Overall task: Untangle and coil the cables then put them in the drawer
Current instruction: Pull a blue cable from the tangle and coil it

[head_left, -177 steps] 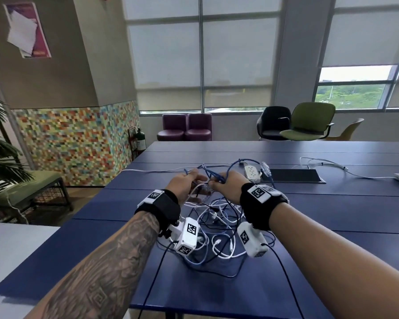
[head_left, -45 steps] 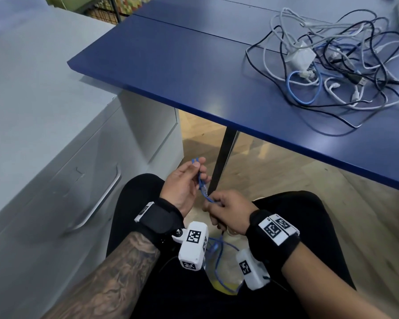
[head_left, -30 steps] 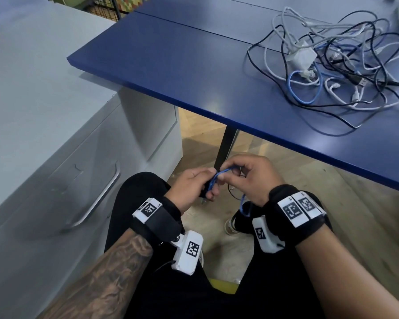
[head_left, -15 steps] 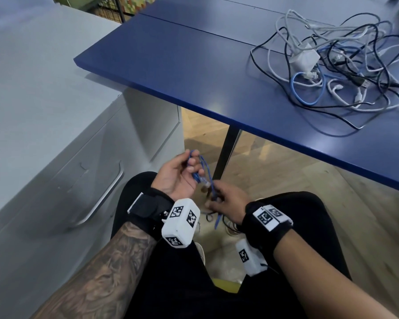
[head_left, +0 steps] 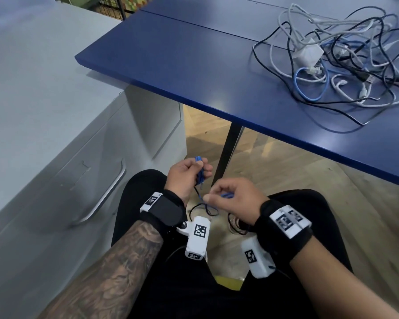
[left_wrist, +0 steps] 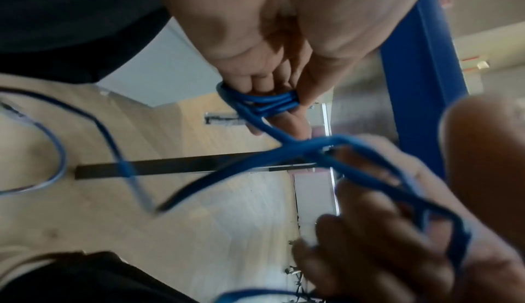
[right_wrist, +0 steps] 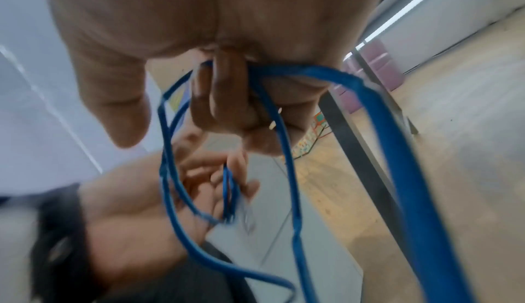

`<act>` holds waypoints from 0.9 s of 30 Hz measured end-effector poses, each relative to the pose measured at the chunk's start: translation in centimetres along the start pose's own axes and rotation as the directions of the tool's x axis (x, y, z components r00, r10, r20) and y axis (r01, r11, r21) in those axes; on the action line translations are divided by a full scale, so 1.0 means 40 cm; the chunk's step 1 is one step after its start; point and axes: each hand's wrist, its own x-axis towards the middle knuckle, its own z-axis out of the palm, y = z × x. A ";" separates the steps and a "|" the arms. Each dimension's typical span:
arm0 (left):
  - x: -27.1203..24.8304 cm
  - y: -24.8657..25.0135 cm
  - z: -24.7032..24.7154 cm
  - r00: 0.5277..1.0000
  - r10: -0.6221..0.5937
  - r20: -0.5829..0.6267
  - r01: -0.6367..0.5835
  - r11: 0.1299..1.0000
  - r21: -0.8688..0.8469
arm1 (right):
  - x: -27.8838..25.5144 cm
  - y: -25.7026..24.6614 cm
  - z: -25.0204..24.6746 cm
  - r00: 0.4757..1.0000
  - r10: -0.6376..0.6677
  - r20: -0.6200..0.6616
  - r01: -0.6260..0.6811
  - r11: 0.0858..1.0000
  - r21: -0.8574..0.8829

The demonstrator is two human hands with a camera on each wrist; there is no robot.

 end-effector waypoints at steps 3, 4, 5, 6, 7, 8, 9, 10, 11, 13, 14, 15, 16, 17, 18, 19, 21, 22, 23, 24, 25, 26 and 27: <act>-0.018 -0.013 0.014 0.991 -0.002 0.133 -0.034 0.964 0.265 | 0.007 -0.006 -0.064 0.993 -0.039 -0.109 0.045 0.998 0.054; -0.025 -0.016 0.022 0.982 -0.018 0.186 -0.045 0.944 0.327 | 0.015 -0.001 -0.082 0.982 -0.044 -0.183 0.057 0.996 0.066; -0.031 -0.019 0.029 0.972 -0.040 0.232 -0.050 0.928 0.370 | 0.023 0.002 -0.100 0.963 -0.045 -0.266 0.069 0.994 0.083; -0.036 -0.022 0.035 0.959 -0.069 0.274 -0.044 0.922 0.386 | 0.030 0.007 -0.115 0.940 -0.036 -0.339 0.072 0.993 0.096; -0.040 -0.022 0.039 0.946 -0.099 0.308 -0.031 0.919 0.392 | 0.037 0.014 -0.128 0.919 -0.019 -0.395 0.063 0.993 0.099; -0.045 -0.021 0.042 0.934 -0.121 0.335 -0.022 0.920 0.392 | 0.043 0.026 -0.139 0.900 0.005 -0.436 0.035 0.996 0.084; -0.047 -0.021 0.044 0.926 -0.130 0.355 -0.025 0.916 0.400 | 0.049 0.041 -0.147 0.886 0.035 -0.462 -0.008 0.998 0.061; -0.050 -0.021 0.044 0.919 -0.128 0.374 -0.041 0.910 0.412 | 0.054 0.058 -0.154 0.871 0.066 -0.487 -0.048 0.998 0.049; -0.051 -0.021 0.045 0.913 -0.120 0.389 -0.067 0.899 0.433 | 0.059 0.078 -0.159 0.853 0.096 -0.513 -0.080 0.995 0.053; -0.053 -0.023 0.044 0.911 -0.098 0.401 -0.103 0.887 0.450 | 0.065 0.095 -0.162 0.815 0.154 -0.559 -0.116 0.988 0.103; -0.053 -0.023 0.044 0.914 -0.086 0.396 -0.108 0.890 0.443 | 0.067 0.100 -0.159 0.804 0.166 -0.570 -0.121 0.986 0.117; -0.050 -0.026 0.042 0.921 -0.070 0.382 -0.113 0.893 0.435 | 0.067 0.104 -0.157 0.803 0.160 -0.574 -0.116 0.987 0.111; -0.046 -0.026 0.039 0.934 -0.052 0.354 -0.111 0.897 0.427 | 0.065 0.104 -0.154 0.811 0.146 -0.566 -0.113 0.989 0.094; -0.041 -0.025 0.034 0.950 -0.037 0.309 -0.103 0.900 0.423 | 0.061 0.101 -0.152 0.822 0.122 -0.556 -0.095 0.992 0.077; -0.035 -0.023 0.027 0.967 -0.025 0.253 -0.084 0.907 0.413 | 0.054 0.096 -0.151 0.834 0.095 -0.544 -0.069 0.995 0.068; -0.029 -0.020 0.018 0.981 -0.014 0.196 -0.066 0.916 0.397 | 0.046 0.093 -0.153 0.848 0.073 -0.524 -0.039 0.996 0.076; -0.017 -0.012 0.003 0.993 -0.011 0.117 -0.028 0.944 0.328 | 0.036 0.092 -0.157 0.900 0.063 -0.431 -0.008 0.992 0.130; -0.016 -0.008 0.000 0.994 -0.022 0.104 -0.008 0.959 0.282 | 0.030 0.093 -0.154 0.933 0.064 -0.354 -0.024 0.993 0.117; -0.016 -0.007 0.000 0.994 -0.032 0.108 0.005 0.969 0.246 | 0.027 0.100 -0.149 0.958 0.059 -0.281 -0.051 0.998 0.035; -0.017 -0.007 0.002 0.992 -0.038 0.122 0.010 0.974 0.225 | 0.029 0.108 -0.142 0.971 0.043 -0.236 -0.068 0.993 -0.097; -0.019 -0.010 0.005 0.989 -0.041 0.139 0.009 0.975 0.224 | 0.032 0.115 -0.135 0.975 0.033 -0.221 -0.085 0.970 -0.229; -0.021 -0.013 0.008 0.987 -0.044 0.156 0.007 0.973 0.230 | 0.034 0.114 -0.127 0.976 0.028 -0.218 -0.095 0.948 -0.304; -0.021 -0.014 0.011 0.984 -0.049 0.173 0.007 0.972 0.237 | 0.037 0.112 -0.118 0.973 0.030 -0.229 -0.102 0.944 -0.313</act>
